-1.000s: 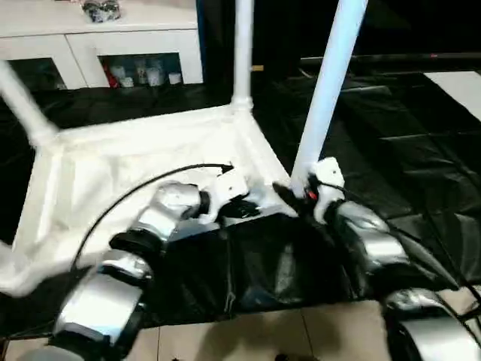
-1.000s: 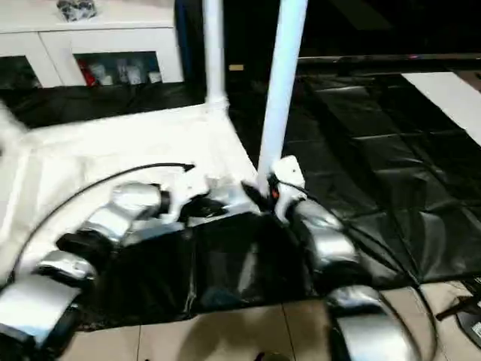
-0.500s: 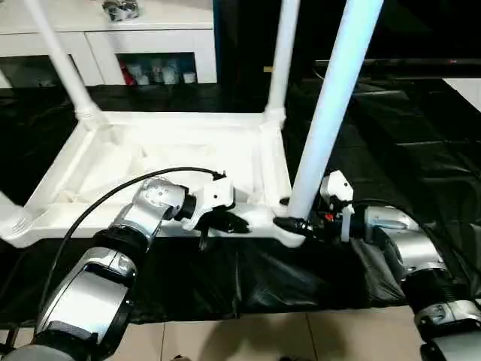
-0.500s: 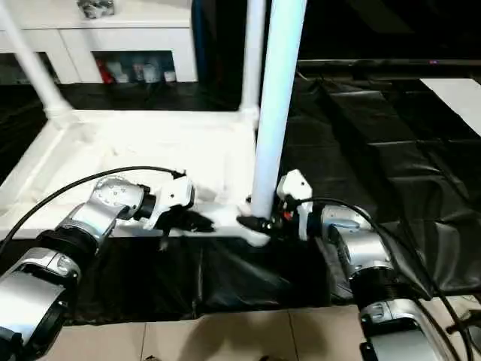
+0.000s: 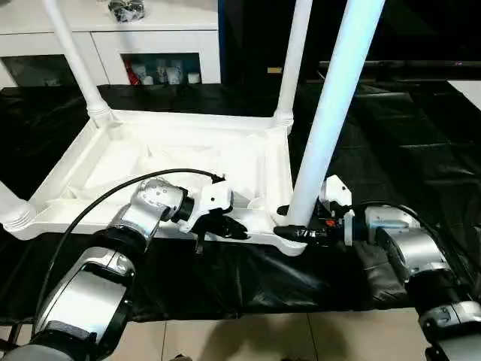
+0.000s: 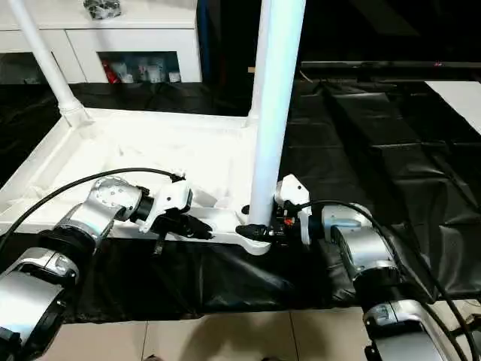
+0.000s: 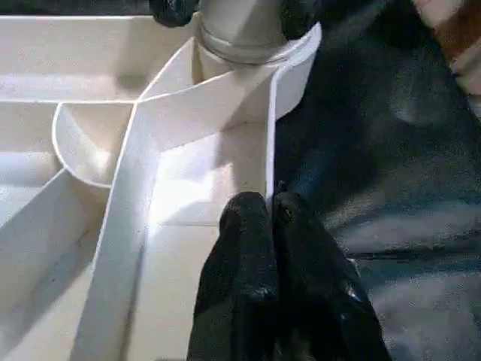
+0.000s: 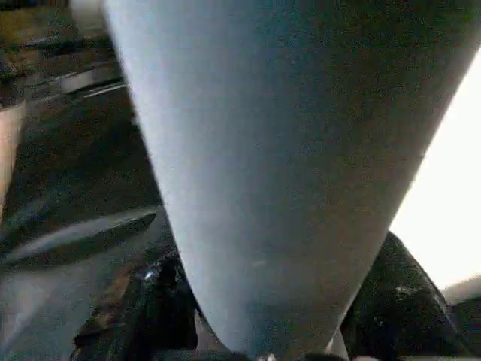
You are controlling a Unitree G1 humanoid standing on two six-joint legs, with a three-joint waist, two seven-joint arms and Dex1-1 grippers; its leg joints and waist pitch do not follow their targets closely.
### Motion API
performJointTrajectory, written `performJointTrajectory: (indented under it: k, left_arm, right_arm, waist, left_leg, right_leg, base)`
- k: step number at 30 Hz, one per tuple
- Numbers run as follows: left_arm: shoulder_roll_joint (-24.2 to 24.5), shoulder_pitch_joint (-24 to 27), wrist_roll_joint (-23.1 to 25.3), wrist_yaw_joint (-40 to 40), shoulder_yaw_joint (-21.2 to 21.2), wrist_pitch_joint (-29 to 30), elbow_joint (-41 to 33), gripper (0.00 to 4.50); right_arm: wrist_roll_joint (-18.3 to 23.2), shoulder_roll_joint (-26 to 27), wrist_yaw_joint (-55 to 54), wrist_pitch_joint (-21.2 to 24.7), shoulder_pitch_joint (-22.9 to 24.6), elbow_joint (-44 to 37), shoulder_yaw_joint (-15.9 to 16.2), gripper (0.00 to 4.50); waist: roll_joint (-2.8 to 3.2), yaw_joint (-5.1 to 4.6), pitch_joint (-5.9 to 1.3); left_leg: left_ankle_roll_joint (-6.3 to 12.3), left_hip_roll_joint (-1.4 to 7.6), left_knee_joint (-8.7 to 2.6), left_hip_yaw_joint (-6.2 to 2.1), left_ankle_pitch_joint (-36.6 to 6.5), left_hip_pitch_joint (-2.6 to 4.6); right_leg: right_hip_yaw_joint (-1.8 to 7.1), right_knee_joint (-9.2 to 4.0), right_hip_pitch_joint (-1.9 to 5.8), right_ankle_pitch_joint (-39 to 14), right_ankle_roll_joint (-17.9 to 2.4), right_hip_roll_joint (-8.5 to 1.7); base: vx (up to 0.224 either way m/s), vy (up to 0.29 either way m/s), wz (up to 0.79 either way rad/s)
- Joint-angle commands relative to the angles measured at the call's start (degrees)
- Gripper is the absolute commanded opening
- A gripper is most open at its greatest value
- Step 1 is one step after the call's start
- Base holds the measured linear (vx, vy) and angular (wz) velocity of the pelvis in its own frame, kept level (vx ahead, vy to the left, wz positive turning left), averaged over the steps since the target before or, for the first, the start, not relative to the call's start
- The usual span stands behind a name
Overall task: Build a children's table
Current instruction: Rotate leg to tighten
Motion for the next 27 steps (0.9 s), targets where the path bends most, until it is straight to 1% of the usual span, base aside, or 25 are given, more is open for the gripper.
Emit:
performJointTrajectory:
  k: [1,2,3,4,5,6,7,8,10,11,12,13,14,15,16,17,19,20,21,22,24,26,27]
  left_arm:
    - [-2.1,-2.0,0.2,9.1,2.1,2.6,0.1,0.0]
    - [-2.8,-2.0,0.3,11.0,2.2,3.5,-0.4,0.0]
    - [-3.3,-2.0,0.5,12.1,2.3,4.1,-0.7,0.0]
    - [-4.3,-2.0,0.4,14.0,2.6,5.2,-1.1,0.0]
    - [-5.0,-2.0,0.3,15.3,2.8,5.9,-1.4,0.0]
    - [-6.3,-2.0,0.3,17.3,3.0,6.9,-1.8,0.0]
    - [-7.5,-2.0,0.4,18.9,3.1,8.0,-2.2,0.0]
    - [-8.9,-1.9,0.5,20.3,2.9,8.9,-2.8,0.0]
    - [-11.0,-1.8,0.4,22.9,3.1,10.3,-3.3,0.0]
    - [-12.5,-2.0,0.4,24.8,2.9,11.0,-3.4,0.0]
    - [-12.8,-2.0,0.5,25.1,2.8,11.0,-3.4,0.0]
    - [-13.5,-2.1,0.8,26.1,2.4,10.9,-3.4,0.0]
    - [-13.8,-2.1,1.1,26.3,2.0,10.5,-3.3,0.0]
    - [-13.8,-2.0,1.5,26.4,1.8,10.3,-3.5,0.0]
    - [-13.8,-2.0,1.5,26.3,1.8,10.3,-3.5,0.0]
    - [-13.7,-1.9,1.5,26.1,1.8,10.3,-3.7,0.0]
    - [-13.2,-1.7,1.5,25.7,1.8,10.2,-3.9,0.0]
    - [-12.6,-1.5,1.6,25.4,1.7,10.0,-4.1,0.0]
    - [-12.3,-1.4,1.7,25.3,1.7,10.0,-4.3,0.0]
    - [-12.0,-1.3,1.6,25.3,1.8,10.0,-4.3,0.0]
    - [-11.1,-1.1,1.6,25.1,1.9,9.8,-4.4,0.0]
    - [-9.6,-1.0,1.4,23.7,1.9,8.7,-4.1,0.0]
    - [-9.1,-0.9,1.4,22.9,1.9,8.1,-4.1,0.0]
  right_arm:
    - [-2.4,2.9,-6.7,1.0,0.6,3.8,1.4,1.99]
    - [-3.1,3.8,-11.0,0.5,0.1,5.6,0.5,1.97]
    - [-3.5,4.5,-13.9,0.2,-0.3,6.7,-0.1,1.96]
    - [-3.8,5.4,-17.5,0.3,-0.9,8.1,-0.9,1.95]
    - [-4.0,6.0,-19.8,0.4,-1.3,8.9,-1.4,1.95]
    - [-4.0,7.3,-23.4,0.7,-2.1,10.2,-2.2,1.95]
    - [-4.2,8.4,-26.8,0.9,-2.8,11.4,-2.8,1.94]
    - [-4.5,9.8,-30.9,1.1,-3.8,13.0,-3.4,1.93]
    - [-4.8,11.8,-36.7,1.5,-5.5,15.3,-4.4,1.93]
    - [-5.1,13.4,-41.0,1.2,-7.3,17.6,-5.2,1.93]
    - [-5.2,13.8,-41.8,1.0,-7.6,18.1,-5.3,1.93]
    - [-5.2,15.0,-44.3,0.2,-9.0,19.6,-6.0,1.93]
    - [-4.9,15.7,-45.2,-0.7,-9.7,20.4,-6.4,1.93]
    - [-4.3,16.6,-46.1,-1.6,-10.4,21.2,-7.3,1.93]
    - [-4.3,16.7,-46.1,-1.6,-10.5,21.2,-7.3,2.28]
    - [-3.9,17.1,-46.6,-2.0,-10.9,21.5,-8.0,2.28]
    - [-3.9,17.2,-46.4,-2.7,-11.1,21.6,-8.1,2.63]
    - [-4.0,17.3,-46.1,-3.3,-11.4,21.7,-8.3,2.65]
    - [-4.1,17.3,-46.1,-3.6,-11.5,21.8,-8.3,2.72]
    - [-4.5,17.2,-46.1,-3.9,-11.6,21.8,-8.0,2.81]
    - [-6.0,16.5,-46.0,-5.8,-11.8,21.9,-7.0,2.96]
    - [-6.1,15.4,-43.6,-6.2,-11.7,21.3,-6.6,2.96]
    - [-6.2,15.0,-42.4,-6.6,-11.8,21.4,-6.6,2.96]
  waist:
    - [-0.69,-0.41,-3.17]
    - [-0.68,-0.55,-3.14]
    - [-0.58,-0.97,-3.08]
    - [-0.56,-1.46,-3.02]
    - [-0.56,-1.69,-3.07]
    - [-0.63,-2.05,-3.1]
    - [-0.4,-2.24,-3.12]
    - [-0.32,-2.42,-3.16]
    - [-0.44,-3.18,-3.22]
    - [-0.21,-3.23,-3.26]
    - [-0.27,-3.49,-3.31]
    - [-0.27,-3.51,-3.39]
    - [-0.2,-3.51,-3.44]
    - [-0.38,-3.58,-3.54]
    - [-0.36,-3.57,-3.58]
    - [-0.34,-3.55,-3.62]
    - [-0.27,-3.52,-3.7]
    - [-0.17,-3.5,-3.68]
    - [-0.2,-3.53,-3.69]
    - [-0.01,-3.43,-3.7]
    - [-0.03,-3.52,-3.77]
    - [0.06,-3.6,-3.75]
    - [-0.03,-3.76,-3.77]
  left_leg:
    - [2.24,0.34,-3.6,0.35,-16.9,0.32]
    - [1.77,0.35,-3.62,0.27,-17.0,0.37]
    - [1.4,0.24,-3.61,0.1,-18.1,0.54]
    - [1.35,0.18,-3.65,-0.05,-19.2,0.38]
    - [1.39,0.13,-3.64,-0.11,-19.5,0.36]
    - [1.72,0.06,-3.67,-0.28,-19.9,0.14]
    - [2.04,0.01,-3.59,-0.29,-20.5,0.2]
    - [1.88,0.1,-3.6,-0.27,-20.4,0.26]
    - [1.93,-0.08,-3.52,-0.29,-21.2,0.15]
    - [2.08,-0.11,-3.52,-0.31,-21.2,0.16]
    - [2.16,-0.09,-3.51,-0.28,-21.1,0.04]
    - [2.38,-0.13,-3.47,-0.22,-20.8,0.0]
    - [2.5,-0.12,-3.47,-0.24,-20.8,0.01]
    - [2.8,-0.09,-3.47,-0.14,-20.1,-0.22]
    - [3.14,-0.09,-3.5,-0.1,-19.4,-0.35]
    - [3.33,-0.08,-3.5,-0.06,-18.9,-0.4]
    - [3.91,0.03,-3.51,0.03,-17.7,-0.51]
    - [4.02,0.06,-3.52,0.05,-17.7,-0.48]
    - [4.07,0.11,-3.53,0.05,-17.5,-0.52]
    - [3.96,0.19,-3.54,0.03,-17.2,-0.49]
    - [3.82,0.18,-3.51,0.06,-17.0,-0.57]
    - [4.03,0.1,-3.51,0.07,-17.3,-0.61]
    - [4.21,0.12,-3.48,0.08,-17.1,-0.72]
  right_leg:
    - [1.86,-4.83,2.46,-28.6,-9.0,-2.64]
    - [1.9,-4.92,2.33,-29.8,-8.5,-2.71]
    - [1.73,-5.27,2.13,-31.8,-7.8,-2.68]
    - [1.61,-5.45,2.15,-32.6,-7.1,-2.53]
    - [1.56,-5.43,2.16,-32.5,-7.0,-2.49]
    - [1.46,-5.47,2.29,-32.4,-6.8,-2.44]
    - [1.41,-5.58,2.16,-32.3,-6.9,-2.44]
    - [1.54,-5.55,2.03,-31.8,-7.2,-2.5]
    - [1.42,-5.47,2.01,-31.0,-7.7,-2.34]
    - [1.42,-5.49,2.01,-30.7,-7.8,-2.35]
    - [1.46,-5.4,1.99,-30.0,-8.2,-2.33]
    - [1.51,-5.42,2.02,-29.3,-8.3,-2.35]
    - [1.53,-5.35,2.02,-28.7,-8.6,-2.36]
    - [1.64,-5.21,2.17,-27.1,-8.9,-2.37]
    - [1.69,-5.0,2.34,-25.6,-9.4,-2.38]
    - [1.73,-4.91,2.44,-24.7,-9.7,-2.35]
    - [1.84,-4.55,2.61,-21.7,-10.9,-2.34]
    - [1.85,-4.52,2.61,-21.4,-11.2,-2.35]
    - [1.86,-4.46,2.67,-21.0,-11.5,-2.36]
    - [1.89,-4.35,2.71,-20.2,-12.0,-2.4]
    - [1.91,-4.2,2.76,-19.1,-12.3,-2.37]
    - [1.86,-4.2,2.87,-18.9,-12.5,-2.37]
    - [1.91,-4.14,2.94,-18.5,-12.6,-2.38]
  base:
    - [0.0,0.0,0.0]
    - [0.0,0.0,0.0]
    - [0.0,0.0,0.0]
    - [0.0,0.0,0.0]
    - [0.0,0.0,0.0]
    - [0.0,0.0,0.0]
    - [0.0,0.0,0.0]
    - [0.0,0.0,0.0]
    - [0.0,0.0,0.0]
    - [0.0,0.0,0.0]
    - [0.0,0.0,0.0]
    - [0.0,0.0,0.0]
    - [0.0,0.0,0.0]
    - [0.0,0.0,0.0]
    - [0.0,0.0,0.0]
    - [0.0,0.0,0.0]
    - [0.0,0.0,0.0]
    - [0.0,0.0,0.0]
    - [0.0,0.0,0.0]
    - [0.0,0.0,0.0]
    - [0.0,0.0,0.0]
    - [0.0,0.0,0.0]
    - [0.0,0.0,0.0]
